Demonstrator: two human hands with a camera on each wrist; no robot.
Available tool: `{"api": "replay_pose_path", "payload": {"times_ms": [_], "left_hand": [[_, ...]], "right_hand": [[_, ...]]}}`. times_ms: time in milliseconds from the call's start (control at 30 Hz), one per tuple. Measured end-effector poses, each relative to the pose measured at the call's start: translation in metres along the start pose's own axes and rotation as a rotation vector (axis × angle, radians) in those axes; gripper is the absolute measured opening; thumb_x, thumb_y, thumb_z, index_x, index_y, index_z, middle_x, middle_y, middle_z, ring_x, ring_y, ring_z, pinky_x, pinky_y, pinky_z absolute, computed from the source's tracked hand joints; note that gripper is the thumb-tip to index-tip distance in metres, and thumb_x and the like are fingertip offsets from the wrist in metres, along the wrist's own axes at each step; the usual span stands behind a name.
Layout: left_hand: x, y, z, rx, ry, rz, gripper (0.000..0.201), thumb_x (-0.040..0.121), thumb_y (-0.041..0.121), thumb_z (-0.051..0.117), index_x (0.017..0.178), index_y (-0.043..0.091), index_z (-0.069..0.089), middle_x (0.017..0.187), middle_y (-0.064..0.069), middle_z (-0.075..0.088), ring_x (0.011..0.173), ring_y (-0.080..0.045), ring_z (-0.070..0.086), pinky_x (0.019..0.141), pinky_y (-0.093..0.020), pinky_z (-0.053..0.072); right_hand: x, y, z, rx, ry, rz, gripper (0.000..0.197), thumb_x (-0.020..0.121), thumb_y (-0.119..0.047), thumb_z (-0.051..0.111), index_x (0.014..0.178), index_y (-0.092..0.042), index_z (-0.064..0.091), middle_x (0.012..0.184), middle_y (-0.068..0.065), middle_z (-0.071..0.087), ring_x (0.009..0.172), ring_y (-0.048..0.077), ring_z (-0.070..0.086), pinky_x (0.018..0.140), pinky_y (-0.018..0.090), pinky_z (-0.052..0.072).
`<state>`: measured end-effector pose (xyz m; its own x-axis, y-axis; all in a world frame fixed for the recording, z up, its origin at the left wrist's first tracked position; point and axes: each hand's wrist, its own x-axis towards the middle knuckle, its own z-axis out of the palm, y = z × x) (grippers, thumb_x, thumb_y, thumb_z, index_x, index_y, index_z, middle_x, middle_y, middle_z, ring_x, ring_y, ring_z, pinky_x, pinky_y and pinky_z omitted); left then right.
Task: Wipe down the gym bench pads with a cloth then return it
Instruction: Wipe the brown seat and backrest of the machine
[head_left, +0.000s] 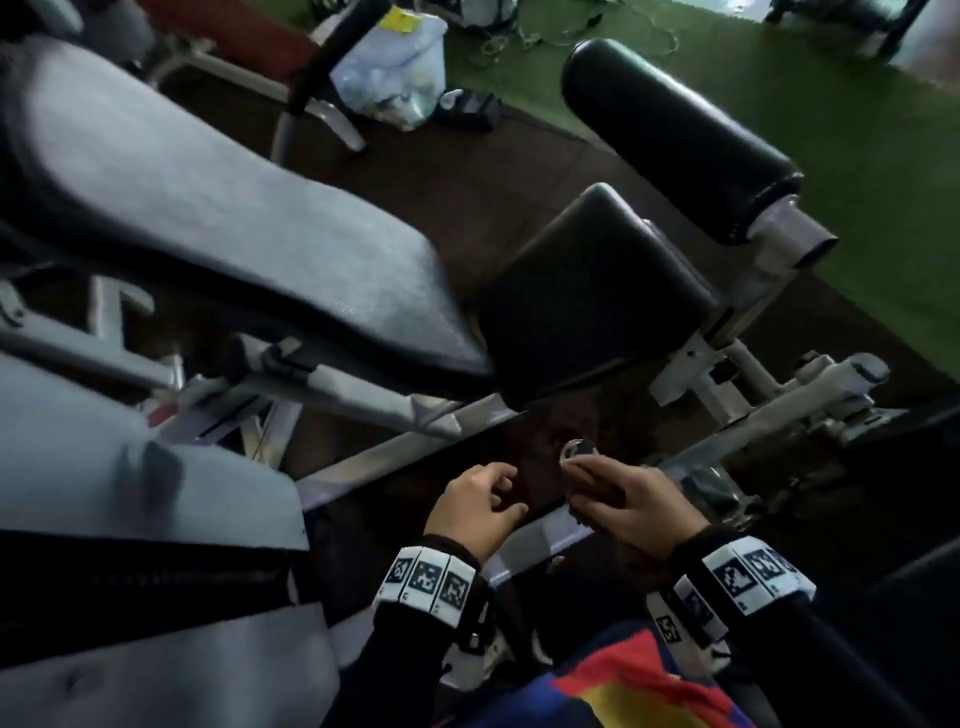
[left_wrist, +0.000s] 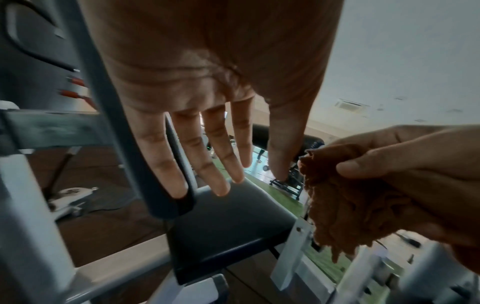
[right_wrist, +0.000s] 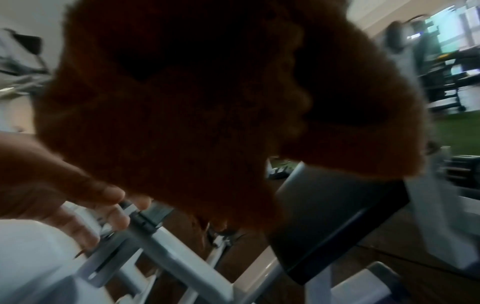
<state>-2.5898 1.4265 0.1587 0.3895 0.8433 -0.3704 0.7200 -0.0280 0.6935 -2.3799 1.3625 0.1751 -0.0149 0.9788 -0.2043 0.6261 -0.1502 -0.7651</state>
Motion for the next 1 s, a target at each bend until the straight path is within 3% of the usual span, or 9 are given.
{"api": "replay_pose_path", "payload": {"times_ms": [200, 367, 433, 533, 600, 700, 800, 900, 1000], "left_hand": [[-0.036, -0.013, 0.000, -0.059, 0.142, -0.152, 0.039, 0.079, 0.029, 0.073, 0.116, 0.028, 0.060, 0.101, 0.013, 0.060, 0.086, -0.007, 0.061, 0.085, -0.030, 0.051], [-0.057, -0.011, 0.008, -0.098, 0.303, -0.256, 0.041, 0.080, 0.031, 0.071, 0.119, 0.027, 0.059, 0.105, 0.012, 0.061, 0.088, -0.006, 0.061, 0.085, -0.030, 0.051], [-0.066, -0.009, 0.015, -0.121, 0.365, -0.308, 0.041, 0.080, 0.030, 0.071, 0.119, 0.027, 0.059, 0.105, 0.011, 0.061, 0.088, -0.007, 0.061, 0.085, -0.030, 0.050], [-0.082, -0.005, 0.029, -0.178, 0.457, -0.382, 0.041, 0.081, 0.026, 0.072, 0.120, 0.023, 0.060, 0.105, 0.007, 0.062, 0.089, -0.010, 0.061, 0.086, -0.030, 0.049], [-0.095, -0.003, 0.042, -0.228, 0.523, -0.438, 0.042, 0.081, 0.023, 0.072, 0.120, 0.021, 0.060, 0.106, 0.004, 0.062, 0.091, -0.011, 0.061, 0.086, -0.028, 0.049], [-0.122, 0.000, 0.064, -0.274, 0.609, -0.543, 0.041, 0.081, 0.022, 0.070, 0.121, 0.022, 0.060, 0.108, 0.005, 0.062, 0.090, -0.009, 0.059, 0.082, -0.022, 0.047], [-0.155, 0.003, 0.085, -0.364, 0.694, -0.642, 0.042, 0.080, 0.021, 0.068, 0.121, 0.020, 0.060, 0.111, 0.004, 0.063, 0.095, -0.012, 0.061, 0.088, -0.029, 0.049], [-0.188, 0.006, 0.105, -0.429, 0.805, -0.758, 0.041, 0.079, 0.021, 0.071, 0.119, 0.019, 0.061, 0.109, 0.003, 0.063, 0.093, -0.012, 0.063, 0.087, -0.033, 0.051], [-0.224, 0.009, 0.129, -0.418, 0.878, -0.888, 0.042, 0.078, 0.027, 0.071, 0.119, 0.022, 0.060, 0.109, 0.002, 0.063, 0.095, -0.016, 0.064, 0.086, -0.034, 0.051]], "right_hand": [[0.016, -0.016, 0.015, -0.047, -0.164, -0.082, 0.038, 0.080, -0.024, 0.072, 0.117, -0.030, 0.062, 0.082, -0.012, 0.069, 0.072, 0.000, 0.064, 0.074, 0.027, 0.053], [0.039, -0.027, 0.014, -0.173, -0.383, -0.189, 0.040, 0.082, -0.032, 0.068, 0.120, -0.034, 0.058, 0.098, -0.012, 0.070, 0.088, 0.005, 0.066, 0.083, 0.031, 0.052], [0.044, -0.030, 0.012, -0.200, -0.445, -0.238, 0.038, 0.082, -0.034, 0.067, 0.119, -0.035, 0.058, 0.092, -0.019, 0.069, 0.082, 0.000, 0.065, 0.080, 0.028, 0.053], [0.050, -0.033, 0.014, -0.251, -0.551, -0.333, 0.036, 0.083, -0.034, 0.066, 0.118, -0.038, 0.057, 0.076, -0.033, 0.061, 0.058, -0.015, 0.055, 0.056, 0.003, 0.043], [0.052, -0.038, 0.018, -0.295, -0.627, -0.380, 0.037, 0.083, -0.038, 0.065, 0.118, -0.042, 0.055, 0.079, -0.026, 0.063, 0.050, -0.018, 0.051, 0.050, 0.002, 0.037], [0.052, -0.045, 0.029, -0.358, -0.734, -0.453, 0.040, 0.081, -0.043, 0.064, 0.120, -0.047, 0.053, 0.091, -0.019, 0.066, 0.069, -0.009, 0.059, 0.070, 0.012, 0.046], [0.045, -0.054, 0.047, -0.427, -0.856, -0.537, 0.043, 0.080, -0.045, 0.063, 0.121, -0.048, 0.051, 0.105, -0.017, 0.067, 0.096, 0.005, 0.063, 0.088, 0.026, 0.049], [0.030, -0.064, 0.072, -0.468, -0.967, -0.661, 0.044, 0.081, -0.041, 0.065, 0.123, -0.044, 0.052, 0.118, -0.018, 0.063, 0.109, 0.008, 0.059, 0.094, 0.029, 0.045], [0.005, -0.077, 0.097, -0.475, -1.078, -0.768, 0.043, 0.082, -0.040, 0.066, 0.123, -0.043, 0.053, 0.120, -0.020, 0.061, 0.111, 0.006, 0.058, 0.093, 0.025, 0.045]]}}
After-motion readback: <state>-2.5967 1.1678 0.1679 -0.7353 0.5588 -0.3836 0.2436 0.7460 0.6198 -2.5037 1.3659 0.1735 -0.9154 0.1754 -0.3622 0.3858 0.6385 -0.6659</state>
